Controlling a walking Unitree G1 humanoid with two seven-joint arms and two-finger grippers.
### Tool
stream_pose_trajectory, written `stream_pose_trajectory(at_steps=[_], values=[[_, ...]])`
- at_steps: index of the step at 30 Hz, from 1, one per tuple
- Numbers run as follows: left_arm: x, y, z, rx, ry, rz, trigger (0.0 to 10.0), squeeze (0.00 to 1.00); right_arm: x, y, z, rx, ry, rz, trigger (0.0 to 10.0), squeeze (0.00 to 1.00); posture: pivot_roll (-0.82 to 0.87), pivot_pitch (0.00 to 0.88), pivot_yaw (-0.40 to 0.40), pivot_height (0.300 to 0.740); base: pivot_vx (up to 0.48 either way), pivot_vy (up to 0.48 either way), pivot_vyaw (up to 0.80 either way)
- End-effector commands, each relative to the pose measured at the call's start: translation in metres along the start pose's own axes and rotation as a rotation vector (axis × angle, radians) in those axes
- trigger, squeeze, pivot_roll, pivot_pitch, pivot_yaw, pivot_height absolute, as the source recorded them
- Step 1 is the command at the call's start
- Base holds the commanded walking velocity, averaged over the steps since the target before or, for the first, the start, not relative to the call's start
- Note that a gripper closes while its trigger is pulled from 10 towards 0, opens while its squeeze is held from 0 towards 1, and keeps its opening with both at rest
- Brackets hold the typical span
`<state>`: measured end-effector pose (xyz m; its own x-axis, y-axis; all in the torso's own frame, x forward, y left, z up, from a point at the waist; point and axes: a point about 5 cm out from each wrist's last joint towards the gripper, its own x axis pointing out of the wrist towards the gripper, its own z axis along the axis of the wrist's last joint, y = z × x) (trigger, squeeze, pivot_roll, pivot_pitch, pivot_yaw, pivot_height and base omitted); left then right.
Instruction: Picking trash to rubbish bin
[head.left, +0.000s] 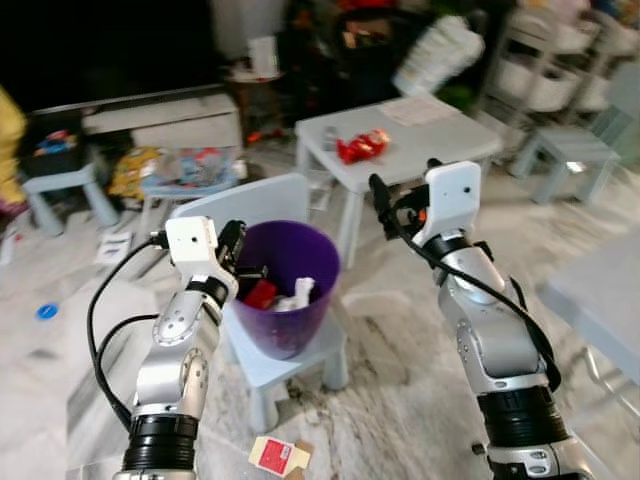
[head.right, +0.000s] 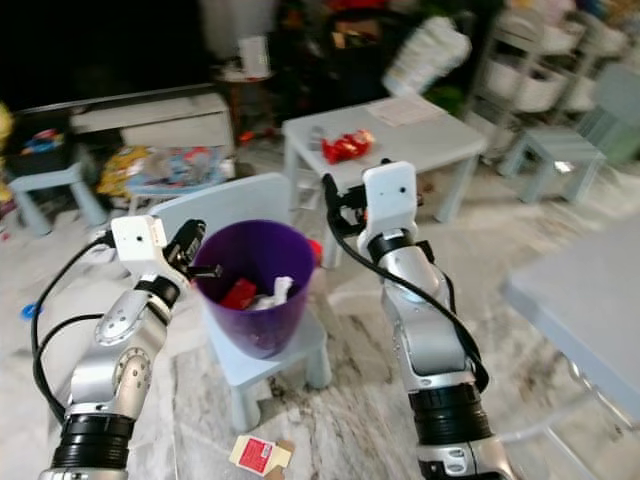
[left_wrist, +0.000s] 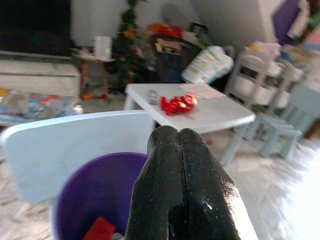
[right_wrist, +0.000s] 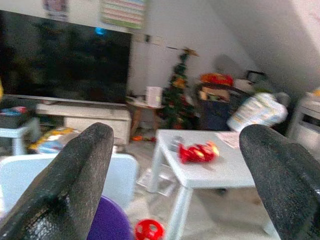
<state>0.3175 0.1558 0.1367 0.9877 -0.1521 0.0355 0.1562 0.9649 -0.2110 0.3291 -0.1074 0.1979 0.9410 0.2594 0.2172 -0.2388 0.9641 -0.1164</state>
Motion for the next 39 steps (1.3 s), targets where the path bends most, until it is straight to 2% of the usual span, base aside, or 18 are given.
stream_pose_trajectory(at_steps=[1,36,39], values=[[0.0023,-0.0055,0.0026,-0.005,-0.007,-0.012,10.0,0.0,0.0003,-0.0056,0.0032,-0.009,-0.007,-0.017,10.0,0.0,-0.03,0.0,-0.011,0.74,0.0,0.0,-0.79],[0.0052,0.0021,0.0051,-0.023,-0.01,0.029,10.0,0.0,0.0014,-0.006,0.0041,-0.009,-0.009,-0.016,10.0,0.0,-0.03,0.0,-0.013,0.74,0.0,0.0,-0.79],[0.0055,0.0032,0.0053,-0.025,-0.009,0.034,10.0,0.0,0.0013,-0.0061,0.0042,-0.007,-0.01,-0.017,10.0,0.0,-0.04,0.0,-0.012,0.74,0.0,0.0,-0.23]])
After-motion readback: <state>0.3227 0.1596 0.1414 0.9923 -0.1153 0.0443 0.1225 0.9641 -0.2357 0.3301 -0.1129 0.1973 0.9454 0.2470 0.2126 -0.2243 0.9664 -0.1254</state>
